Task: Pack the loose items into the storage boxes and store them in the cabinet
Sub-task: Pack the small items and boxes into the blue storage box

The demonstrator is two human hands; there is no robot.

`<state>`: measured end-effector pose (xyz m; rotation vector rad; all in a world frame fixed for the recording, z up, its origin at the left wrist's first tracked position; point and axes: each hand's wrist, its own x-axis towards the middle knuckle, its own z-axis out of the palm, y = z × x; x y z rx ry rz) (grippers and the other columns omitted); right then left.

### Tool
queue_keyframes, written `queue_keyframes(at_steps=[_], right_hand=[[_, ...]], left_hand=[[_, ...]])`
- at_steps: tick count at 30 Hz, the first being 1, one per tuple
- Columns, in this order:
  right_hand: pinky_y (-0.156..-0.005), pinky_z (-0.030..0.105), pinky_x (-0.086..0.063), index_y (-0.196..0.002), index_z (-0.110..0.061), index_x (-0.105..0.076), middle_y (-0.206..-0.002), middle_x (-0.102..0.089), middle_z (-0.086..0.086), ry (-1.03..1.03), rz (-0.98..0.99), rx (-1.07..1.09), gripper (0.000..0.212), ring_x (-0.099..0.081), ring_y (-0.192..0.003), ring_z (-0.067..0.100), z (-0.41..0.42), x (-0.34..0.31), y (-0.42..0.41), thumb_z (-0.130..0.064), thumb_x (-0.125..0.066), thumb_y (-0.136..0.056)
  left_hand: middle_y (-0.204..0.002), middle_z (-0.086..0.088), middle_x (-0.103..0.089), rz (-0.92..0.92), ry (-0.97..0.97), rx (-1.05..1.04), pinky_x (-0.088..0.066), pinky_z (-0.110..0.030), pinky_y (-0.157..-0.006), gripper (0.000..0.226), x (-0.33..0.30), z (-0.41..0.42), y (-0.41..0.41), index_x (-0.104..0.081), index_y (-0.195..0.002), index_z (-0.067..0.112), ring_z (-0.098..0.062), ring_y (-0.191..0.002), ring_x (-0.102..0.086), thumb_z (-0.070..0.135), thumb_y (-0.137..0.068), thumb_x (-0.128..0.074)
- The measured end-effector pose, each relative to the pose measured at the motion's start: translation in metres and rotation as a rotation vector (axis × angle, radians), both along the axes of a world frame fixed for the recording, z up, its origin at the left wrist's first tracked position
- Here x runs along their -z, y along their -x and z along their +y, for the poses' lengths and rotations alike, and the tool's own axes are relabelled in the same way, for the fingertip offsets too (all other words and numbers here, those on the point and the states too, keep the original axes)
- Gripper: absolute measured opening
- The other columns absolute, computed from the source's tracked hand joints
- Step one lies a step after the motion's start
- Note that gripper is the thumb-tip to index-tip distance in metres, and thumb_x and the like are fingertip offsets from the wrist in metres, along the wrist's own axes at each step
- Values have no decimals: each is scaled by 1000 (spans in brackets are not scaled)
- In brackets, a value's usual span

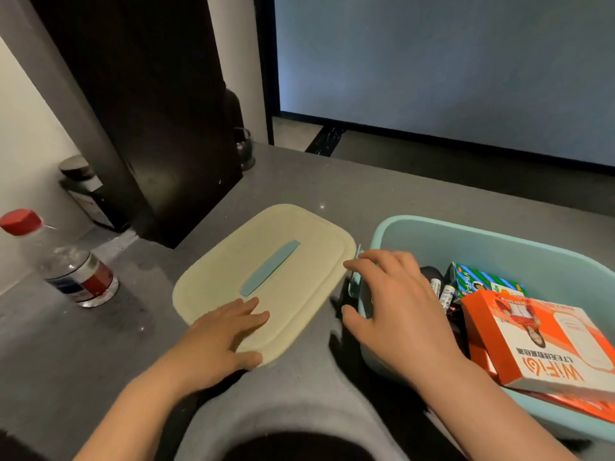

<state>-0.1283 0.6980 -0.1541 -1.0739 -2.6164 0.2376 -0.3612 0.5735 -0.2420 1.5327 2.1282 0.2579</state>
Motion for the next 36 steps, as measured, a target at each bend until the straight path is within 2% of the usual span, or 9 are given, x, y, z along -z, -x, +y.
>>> queue_keyframes(at_steps=[2,3,4,6,8,18,27,31,36], right_hand=[[-93,26,-32,-129,-27,-52,-129,-50,-9,-1,8,4,53,-35,-118,15,0,0,0,-35,-61,-77],[-92,26,-32,-129,-27,-52,-129,-49,-10,-2,10,4,53,-35,-118,15,0,0,1,-35,-61,-77],[-92,26,-32,-129,-28,-52,-130,-49,-10,-3,11,5,53,-35,-119,14,0,0,1,-35,-61,-77],[-93,26,-32,-129,-28,-51,-130,-48,-10,-3,15,7,53,-35,-120,14,-1,0,-1,-36,-62,-78],[-94,25,-31,-129,-27,-51,-130,-48,-9,-7,26,2,52,-35,-120,13,-3,0,-3,-38,-62,-79],[-94,28,-35,-125,-27,-53,-125,-50,-8,1,112,21,51,-38,-119,14,-12,-10,-26,-48,-61,-80],[-96,32,-39,-126,-26,-54,-126,-52,-8,9,177,98,50,-39,-119,14,-6,-24,-58,-48,-61,-80],[-97,32,-36,-125,-26,-55,-126,-53,-7,-27,241,180,49,-39,-121,15,0,-38,-89,-44,-63,-80],[-89,27,-34,-119,-24,-58,-123,-55,-9,-99,330,371,36,-42,-117,13,9,-53,-159,-33,-61,-84]], left_hand=[[-119,27,-53,-38,-272,-201,-42,-22,-89,34,-7,9,-6,-61,-105,43,1,-112,-49,54,-74,-67],[-106,22,-58,-30,-400,-300,-43,-22,-77,27,-9,20,-11,-62,-99,38,-3,-100,-55,47,-74,-69],[-105,15,-59,-5,-471,-357,-44,-25,-76,29,-8,34,-15,-62,-104,33,-9,-98,-56,40,-77,-70],[-122,3,-56,66,-455,-380,-42,-33,-89,44,0,57,-24,-54,-125,23,-19,-110,-50,34,-84,-65],[-131,-3,-51,165,-389,-401,-34,-35,-93,49,10,73,-26,-46,-135,19,-23,-116,-43,37,-90,-56],[-110,-14,-59,272,-414,-497,-35,-38,-79,31,2,75,-17,-57,-119,11,-31,-98,-49,29,-94,-52],[-105,-16,-60,593,-721,-456,-28,-36,-72,33,-101,46,-32,-59,-120,10,-33,-91,-47,28,-93,-54],[-110,-15,-59,582,-904,-394,-30,-38,-77,31,-152,49,-67,-57,-121,12,-34,-98,-46,28,-95,-51],[-112,-4,-58,426,-956,-145,-21,-29,-79,28,-175,80,-138,-57,-119,22,-22,-101,-43,32,-95,-47]])
